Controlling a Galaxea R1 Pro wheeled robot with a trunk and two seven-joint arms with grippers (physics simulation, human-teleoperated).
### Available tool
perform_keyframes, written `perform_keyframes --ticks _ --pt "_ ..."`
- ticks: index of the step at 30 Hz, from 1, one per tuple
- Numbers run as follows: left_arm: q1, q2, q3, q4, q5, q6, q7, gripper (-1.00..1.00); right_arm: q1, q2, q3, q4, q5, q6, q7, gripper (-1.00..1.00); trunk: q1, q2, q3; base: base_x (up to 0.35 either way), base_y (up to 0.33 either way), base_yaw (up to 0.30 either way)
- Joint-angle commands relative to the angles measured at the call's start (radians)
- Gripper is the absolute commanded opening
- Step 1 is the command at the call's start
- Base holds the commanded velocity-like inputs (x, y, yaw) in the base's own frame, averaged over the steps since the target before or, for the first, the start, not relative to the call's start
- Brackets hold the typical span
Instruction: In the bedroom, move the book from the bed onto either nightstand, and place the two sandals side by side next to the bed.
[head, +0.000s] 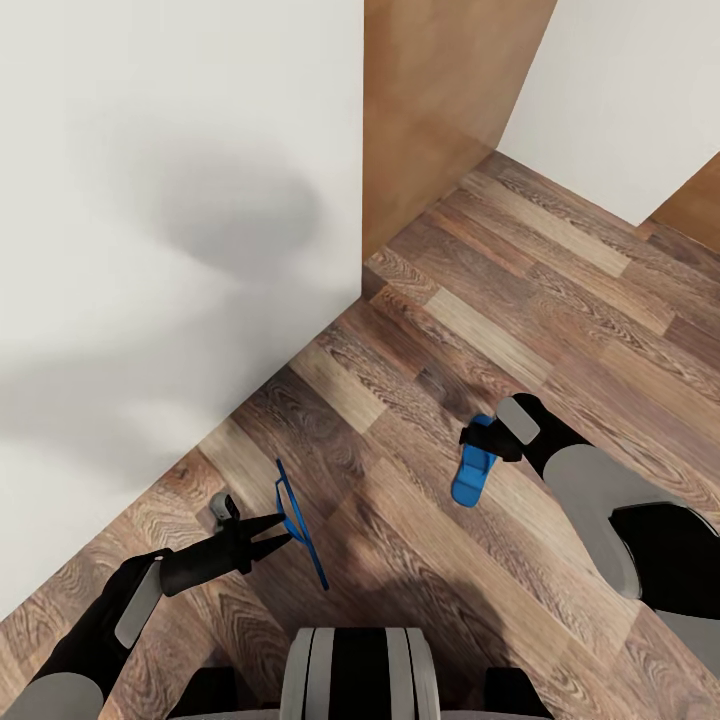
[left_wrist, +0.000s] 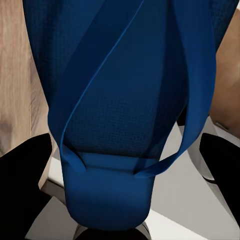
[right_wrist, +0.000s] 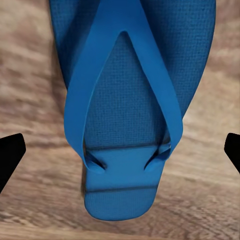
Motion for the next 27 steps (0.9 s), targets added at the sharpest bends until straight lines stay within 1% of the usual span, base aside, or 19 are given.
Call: perform_keyframes --ticks 1,27 --pt "0.000 0.000 0.000 0.000 0.002 0.007 -0.002 -1.00 0.000 -0.001 0.007 -0.002 -0.011 0.003 -0.007 1.00 0.000 0.000 -0.001 0.000 0.000 0.000" --pt "0.000 0.000 0.000 0.000 0.002 0.008 -0.002 -1.00 0.000 -0.001 0.007 -0.002 -0.011 0.003 -0.007 1.00 0.000 0.000 -0.001 0.000 0.000 0.000"
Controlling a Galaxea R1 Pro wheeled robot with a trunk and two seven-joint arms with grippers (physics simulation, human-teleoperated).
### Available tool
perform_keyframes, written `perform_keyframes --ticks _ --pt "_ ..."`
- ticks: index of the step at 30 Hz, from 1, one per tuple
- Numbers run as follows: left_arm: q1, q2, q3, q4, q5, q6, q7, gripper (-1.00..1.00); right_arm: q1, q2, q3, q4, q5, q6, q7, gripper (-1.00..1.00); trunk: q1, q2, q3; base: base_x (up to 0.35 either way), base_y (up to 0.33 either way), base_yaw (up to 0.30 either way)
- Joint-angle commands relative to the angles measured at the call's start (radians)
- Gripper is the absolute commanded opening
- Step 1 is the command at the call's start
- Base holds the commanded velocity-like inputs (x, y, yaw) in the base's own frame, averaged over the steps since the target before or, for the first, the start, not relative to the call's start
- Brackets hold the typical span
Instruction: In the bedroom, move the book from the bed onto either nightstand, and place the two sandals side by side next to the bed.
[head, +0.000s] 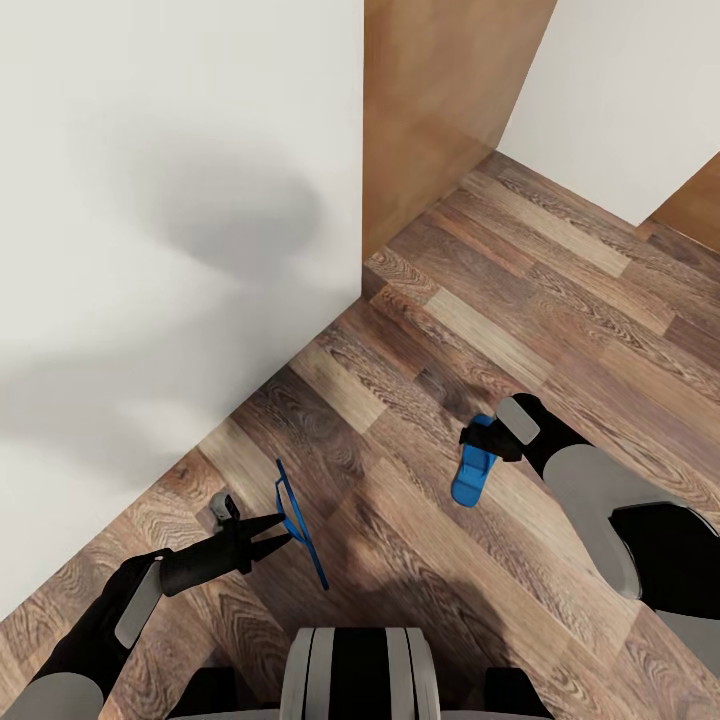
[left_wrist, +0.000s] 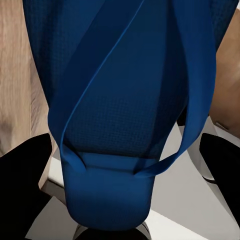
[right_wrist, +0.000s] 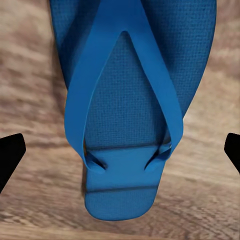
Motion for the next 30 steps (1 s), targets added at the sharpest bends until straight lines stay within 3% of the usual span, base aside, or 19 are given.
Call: perform_keyframes --ticks 1,13,23,30 --pt "0.000 0.000 0.000 0.000 0.002 0.007 -0.002 -1.00 0.000 -0.001 0.007 -0.002 -0.011 0.003 -0.008 1.00 0.000 0.000 -0.001 0.000 0.000 0.000" --pt "0.000 0.000 0.000 0.000 0.003 0.007 -0.002 -1.00 0.000 -0.001 0.005 -0.002 -0.011 0.003 -0.008 1.00 0.000 0.000 -0.001 0.000 0.000 0.000" --pt "0.000 0.000 0.000 0.000 0.002 0.007 -0.002 -1.00 0.000 -0.002 0.003 -0.002 -0.011 0.003 -0.008 1.00 0.004 -0.003 -0.039 0.000 0.000 0.000" --pt "0.000 0.000 0.000 0.000 0.002 0.007 -0.002 -1.00 0.000 -0.002 0.003 -0.002 -0.011 0.003 -0.008 1.00 0.004 -0.003 -0.039 0.000 0.000 0.000"
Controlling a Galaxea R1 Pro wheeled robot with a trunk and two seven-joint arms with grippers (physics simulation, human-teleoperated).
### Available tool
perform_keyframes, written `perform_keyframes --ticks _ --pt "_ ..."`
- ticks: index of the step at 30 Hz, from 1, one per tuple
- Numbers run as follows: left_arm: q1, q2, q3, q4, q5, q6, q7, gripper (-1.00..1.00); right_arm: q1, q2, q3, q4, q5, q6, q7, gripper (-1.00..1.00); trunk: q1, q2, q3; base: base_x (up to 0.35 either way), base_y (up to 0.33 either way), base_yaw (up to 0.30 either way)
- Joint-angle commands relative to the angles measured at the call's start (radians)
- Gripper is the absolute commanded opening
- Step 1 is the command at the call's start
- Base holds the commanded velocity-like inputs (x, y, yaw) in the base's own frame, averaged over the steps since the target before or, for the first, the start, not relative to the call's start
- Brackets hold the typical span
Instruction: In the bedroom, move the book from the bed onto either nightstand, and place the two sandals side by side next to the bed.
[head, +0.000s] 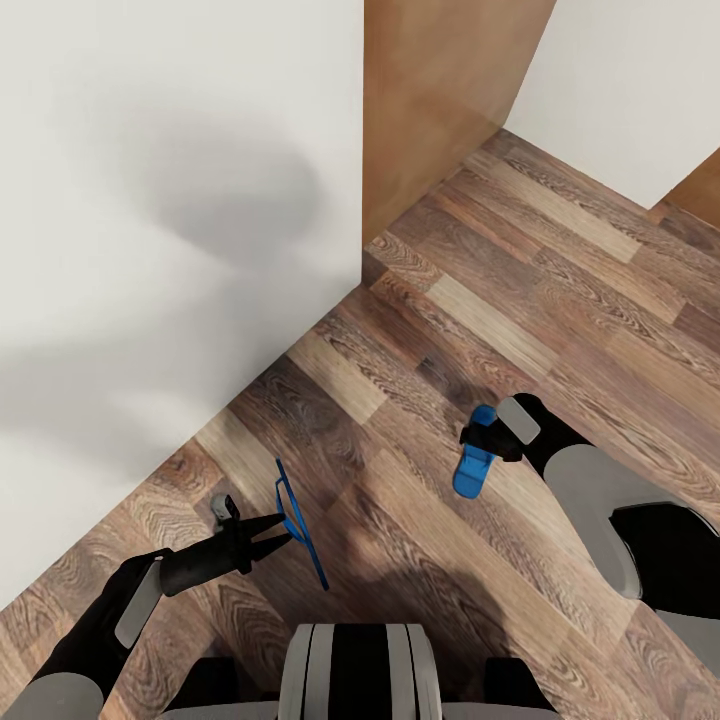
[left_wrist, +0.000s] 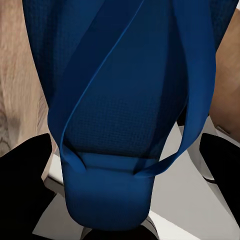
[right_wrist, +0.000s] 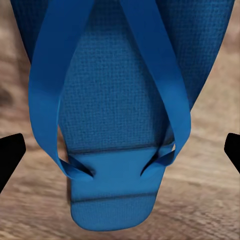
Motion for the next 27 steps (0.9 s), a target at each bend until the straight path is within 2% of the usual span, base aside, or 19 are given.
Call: perform_keyframes --ticks 1,11,12,27 --pt "0.000 0.000 0.000 0.000 0.002 0.007 -0.002 -1.00 0.000 -0.001 0.007 -0.002 -0.011 0.003 -0.008 1.00 0.000 0.000 0.000 0.000 0.000 0.000" --pt "0.000 0.000 0.000 0.000 0.002 0.007 -0.002 -1.00 0.000 -0.001 0.007 -0.002 -0.011 0.003 -0.008 1.00 0.000 0.000 0.000 0.000 0.000 0.000" --pt "0.000 0.000 0.000 0.000 0.002 0.007 -0.002 -1.00 0.000 -0.001 0.007 -0.002 -0.011 0.002 -0.008 -1.00 0.000 0.000 0.000 0.000 0.000 0.000" --pt "0.000 0.000 0.000 0.000 0.002 0.007 0.000 -1.00 0.000 -0.001 0.007 -0.002 -0.012 0.002 -0.008 -1.00 0.000 0.000 0.000 0.000 0.000 0.000"
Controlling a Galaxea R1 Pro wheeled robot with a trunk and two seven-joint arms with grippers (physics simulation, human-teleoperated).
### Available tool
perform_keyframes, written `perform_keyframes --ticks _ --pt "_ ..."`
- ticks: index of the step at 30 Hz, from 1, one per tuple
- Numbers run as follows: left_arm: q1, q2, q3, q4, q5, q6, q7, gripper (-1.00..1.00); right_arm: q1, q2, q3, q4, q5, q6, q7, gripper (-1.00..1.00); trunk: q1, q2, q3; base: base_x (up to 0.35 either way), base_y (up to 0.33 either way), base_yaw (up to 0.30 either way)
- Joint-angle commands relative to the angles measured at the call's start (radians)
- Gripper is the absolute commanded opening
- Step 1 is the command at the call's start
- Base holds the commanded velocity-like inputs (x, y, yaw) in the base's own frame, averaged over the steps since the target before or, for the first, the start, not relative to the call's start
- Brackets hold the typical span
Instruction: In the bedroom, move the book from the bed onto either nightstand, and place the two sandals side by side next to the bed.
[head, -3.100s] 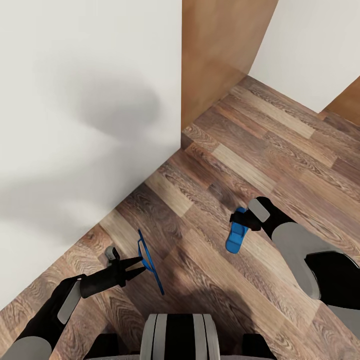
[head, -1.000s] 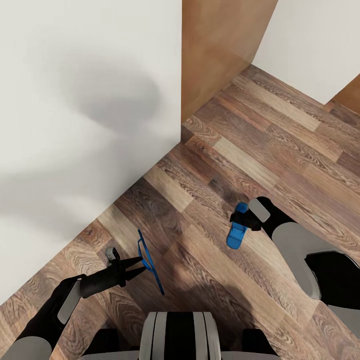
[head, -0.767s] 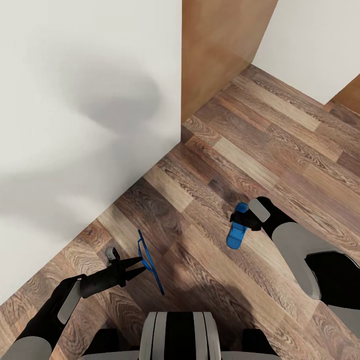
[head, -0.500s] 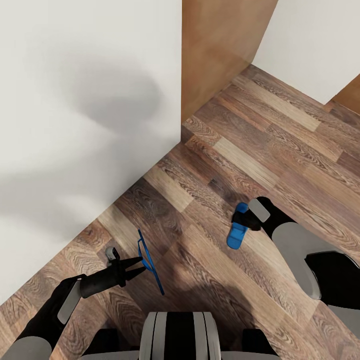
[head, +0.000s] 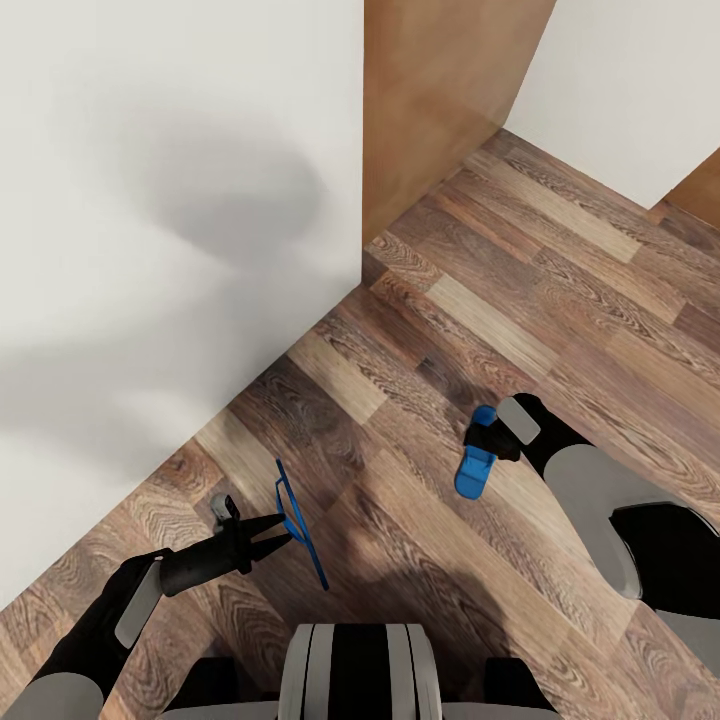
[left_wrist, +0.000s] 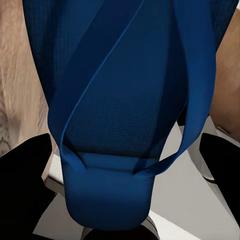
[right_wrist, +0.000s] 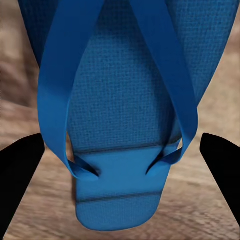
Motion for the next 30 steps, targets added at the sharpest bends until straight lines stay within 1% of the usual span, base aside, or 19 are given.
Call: perform_keyframes --ticks 1,22,30 --pt "0.000 0.000 0.000 0.000 0.002 0.007 -0.002 -1.00 0.000 -0.001 0.006 -0.002 -0.014 0.002 -0.008 -1.00 0.000 0.000 -0.001 0.000 0.000 0.000" --pt "0.000 0.000 0.000 0.001 0.002 0.007 -0.002 -1.00 0.000 -0.001 0.003 -0.002 -0.016 0.003 -0.008 -1.00 0.000 0.000 -0.001 0.000 0.000 0.000" --pt "0.000 0.001 0.001 0.001 0.001 0.007 0.000 -1.00 0.000 -0.001 0.003 -0.002 -0.016 0.003 -0.008 -1.00 -0.004 0.002 0.030 0.000 0.000 0.000"
